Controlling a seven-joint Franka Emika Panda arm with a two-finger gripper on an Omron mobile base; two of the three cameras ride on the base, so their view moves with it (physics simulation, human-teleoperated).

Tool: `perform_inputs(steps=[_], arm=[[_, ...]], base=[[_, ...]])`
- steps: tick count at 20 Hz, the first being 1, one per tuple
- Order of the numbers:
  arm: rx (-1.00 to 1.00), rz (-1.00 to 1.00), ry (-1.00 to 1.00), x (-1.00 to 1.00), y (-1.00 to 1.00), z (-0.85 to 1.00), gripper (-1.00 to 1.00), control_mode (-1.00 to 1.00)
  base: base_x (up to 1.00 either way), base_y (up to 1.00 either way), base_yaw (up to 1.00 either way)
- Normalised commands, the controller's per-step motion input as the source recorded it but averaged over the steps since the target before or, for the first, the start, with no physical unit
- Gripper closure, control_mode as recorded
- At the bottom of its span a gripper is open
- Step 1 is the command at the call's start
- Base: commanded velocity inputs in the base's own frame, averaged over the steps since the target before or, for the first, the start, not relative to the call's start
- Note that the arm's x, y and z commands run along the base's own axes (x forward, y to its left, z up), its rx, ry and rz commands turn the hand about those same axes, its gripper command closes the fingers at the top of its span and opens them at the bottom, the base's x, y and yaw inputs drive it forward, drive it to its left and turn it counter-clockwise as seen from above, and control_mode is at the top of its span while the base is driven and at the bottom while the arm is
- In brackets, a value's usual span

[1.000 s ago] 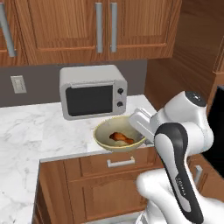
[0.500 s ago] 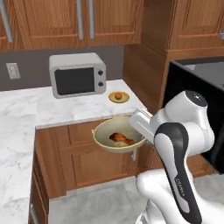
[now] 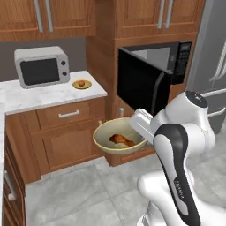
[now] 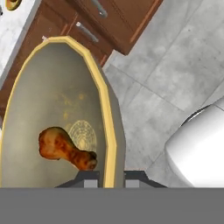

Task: Remove the tangerine from the bowl and place it on the small plate. Then place the bowl with only the chicken drumstick in the microwave, close the door, and press the start button to microwave the chicken drumstick.

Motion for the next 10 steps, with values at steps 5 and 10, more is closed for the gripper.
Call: perform_inputs(steps=[5,10], arm=[[0.00,0.00,0.00,0.00,0.00,0.00,1.00,1.00],[0.00,0.00,0.00,0.00,0.00,0.00,1.00,1.00]], base=[[-0.32,-1.00,-0.18],[0.09,-1.00,-0.01]])
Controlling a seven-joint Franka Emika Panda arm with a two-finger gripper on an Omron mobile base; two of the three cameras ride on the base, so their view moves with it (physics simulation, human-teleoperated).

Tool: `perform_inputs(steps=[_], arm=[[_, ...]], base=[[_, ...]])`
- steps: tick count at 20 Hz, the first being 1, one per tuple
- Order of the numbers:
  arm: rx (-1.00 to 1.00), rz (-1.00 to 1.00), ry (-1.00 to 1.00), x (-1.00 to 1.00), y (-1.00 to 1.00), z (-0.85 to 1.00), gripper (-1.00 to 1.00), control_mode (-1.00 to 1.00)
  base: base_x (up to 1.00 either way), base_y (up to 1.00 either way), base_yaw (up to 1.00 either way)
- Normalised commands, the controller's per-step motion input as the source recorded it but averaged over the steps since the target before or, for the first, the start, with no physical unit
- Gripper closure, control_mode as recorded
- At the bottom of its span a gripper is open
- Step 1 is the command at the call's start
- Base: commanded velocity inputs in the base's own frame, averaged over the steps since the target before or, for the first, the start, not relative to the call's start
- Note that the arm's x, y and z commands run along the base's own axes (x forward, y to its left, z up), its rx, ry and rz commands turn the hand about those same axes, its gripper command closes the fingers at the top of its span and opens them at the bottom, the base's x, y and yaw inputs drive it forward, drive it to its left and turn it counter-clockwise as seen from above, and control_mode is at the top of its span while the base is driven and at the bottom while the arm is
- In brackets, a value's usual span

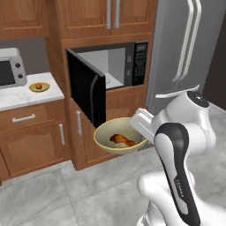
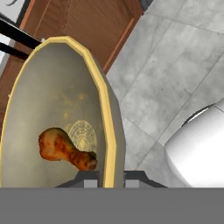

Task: Remove the tangerine from the bowl and place it on the small plate. Then place the bowl with only the chicken drumstick in the microwave, close the door, and press the start button to microwave the chicken drumstick.

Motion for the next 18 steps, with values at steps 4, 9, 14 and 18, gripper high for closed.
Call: perform_inputs(steps=[4,9,14,18], arm=[[0.00,0.00,0.00,0.00,0.00,0.00,1.00,1.00],[0.00,0.00,0.00,0.00,0.00,0.00,1.00,1.00],[0.00,0.00,0.00,0.00,0.00,0.00,1.00,1.00],[0.00,0.00,0.00,0.00,0.00,0.00,1.00,1.00]], base=[[0.22,-1.00,0.00],[0.50,-0.91,0.05],[0.90,-0.37,0.07],[0.60,-0.15,0.04]])
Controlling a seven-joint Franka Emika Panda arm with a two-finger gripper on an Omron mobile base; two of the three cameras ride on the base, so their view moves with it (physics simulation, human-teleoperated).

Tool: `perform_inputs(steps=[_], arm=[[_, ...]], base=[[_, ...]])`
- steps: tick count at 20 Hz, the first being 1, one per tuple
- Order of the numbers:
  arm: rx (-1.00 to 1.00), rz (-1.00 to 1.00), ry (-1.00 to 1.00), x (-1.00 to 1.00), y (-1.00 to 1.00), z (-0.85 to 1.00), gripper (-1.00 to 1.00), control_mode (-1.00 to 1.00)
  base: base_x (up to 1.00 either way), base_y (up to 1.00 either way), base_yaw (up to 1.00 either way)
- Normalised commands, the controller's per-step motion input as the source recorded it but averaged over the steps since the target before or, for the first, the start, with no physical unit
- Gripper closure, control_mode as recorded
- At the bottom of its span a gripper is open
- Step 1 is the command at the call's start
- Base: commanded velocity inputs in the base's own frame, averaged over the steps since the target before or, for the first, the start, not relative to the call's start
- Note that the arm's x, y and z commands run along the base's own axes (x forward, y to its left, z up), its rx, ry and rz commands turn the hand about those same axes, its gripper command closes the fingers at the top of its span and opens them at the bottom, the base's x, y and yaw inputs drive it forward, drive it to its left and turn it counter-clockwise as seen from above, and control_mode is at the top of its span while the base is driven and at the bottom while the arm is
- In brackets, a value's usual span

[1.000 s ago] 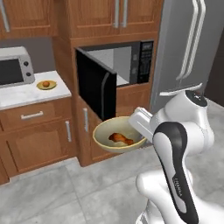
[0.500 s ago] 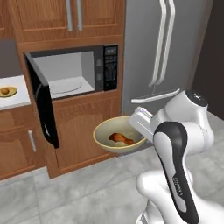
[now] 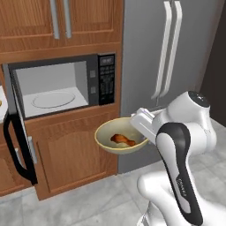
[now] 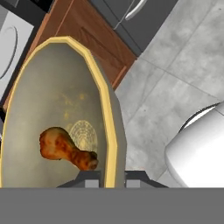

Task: Remove the tangerine from the bowl and place it on the small plate. Then place the bowl with only the chicken drumstick in the microwave, close the door, and press the start button to microwave the chicken drumstick.

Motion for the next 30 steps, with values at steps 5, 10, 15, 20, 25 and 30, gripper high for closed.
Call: perform_inputs(steps=[5,10,15,20,25,30], arm=[[0.00,0.00,0.00,0.00,0.00,0.00,1.00,1.00],[0.00,0.00,0.00,0.00,0.00,0.00,1.00,1.00],[0.00,0.00,0.00,0.00,0.00,0.00,1.00,1.00],[0.00,0.00,0.00,0.00,0.00,0.00,1.00,1.00],[0.00,0.00,0.00,0.00,0.00,0.00,1.00,1.00],[0.00,0.00,0.00,0.00,0.00,0.00,1.00,1.00]], base=[[0.27,0.09,0.00],[0.39,0.11,0.00],[0.44,0.23,0.01],[0.37,0.27,0.07],[0.37,0.16,0.16],[0.34,0.10,0.21]])
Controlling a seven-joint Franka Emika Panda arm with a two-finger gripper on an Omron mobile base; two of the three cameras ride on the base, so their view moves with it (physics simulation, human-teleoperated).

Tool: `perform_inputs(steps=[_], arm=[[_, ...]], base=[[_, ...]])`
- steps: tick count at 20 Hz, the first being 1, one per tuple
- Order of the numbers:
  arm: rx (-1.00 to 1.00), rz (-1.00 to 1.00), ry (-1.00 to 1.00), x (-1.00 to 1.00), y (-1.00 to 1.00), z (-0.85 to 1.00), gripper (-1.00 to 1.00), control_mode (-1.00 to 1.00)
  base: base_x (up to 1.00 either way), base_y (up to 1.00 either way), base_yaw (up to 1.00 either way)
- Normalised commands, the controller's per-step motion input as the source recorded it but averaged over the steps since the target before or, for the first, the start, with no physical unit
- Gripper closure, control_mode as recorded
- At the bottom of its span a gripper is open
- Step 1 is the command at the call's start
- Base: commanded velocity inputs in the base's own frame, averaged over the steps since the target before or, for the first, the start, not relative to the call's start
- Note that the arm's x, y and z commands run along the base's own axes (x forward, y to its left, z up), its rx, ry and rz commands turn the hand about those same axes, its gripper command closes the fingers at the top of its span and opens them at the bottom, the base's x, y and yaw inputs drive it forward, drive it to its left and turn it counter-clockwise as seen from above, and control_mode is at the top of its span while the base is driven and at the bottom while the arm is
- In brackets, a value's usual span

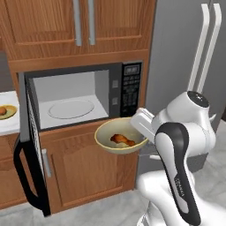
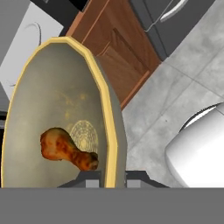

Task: Remove the tangerine from the bowl and place it on the small plate. Then place the bowl with only the chicken drumstick in the microwave, close the door, and press the start button to microwave the chicken drumstick.

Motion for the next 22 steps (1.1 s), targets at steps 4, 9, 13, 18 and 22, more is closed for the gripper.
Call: perform_inputs(steps=[4,9,13,18,22], arm=[[0.00,0.00,0.00,0.00,0.00,0.00,1.00,1.00],[0.00,0.00,0.00,0.00,0.00,0.00,1.00,1.00],[0.00,0.00,0.00,0.00,0.00,0.00,1.00,1.00],[0.00,0.00,0.00,0.00,0.00,0.00,1.00,1.00],[0.12,0.00,0.00,0.63,0.02,0.00,1.00,-1.00]], base=[[0.23,0.01,0.15],[0.20,0.00,0.02],[0.04,-0.01,0.01],[0.20,0.00,0.02],[0.13,0.00,0.00]])
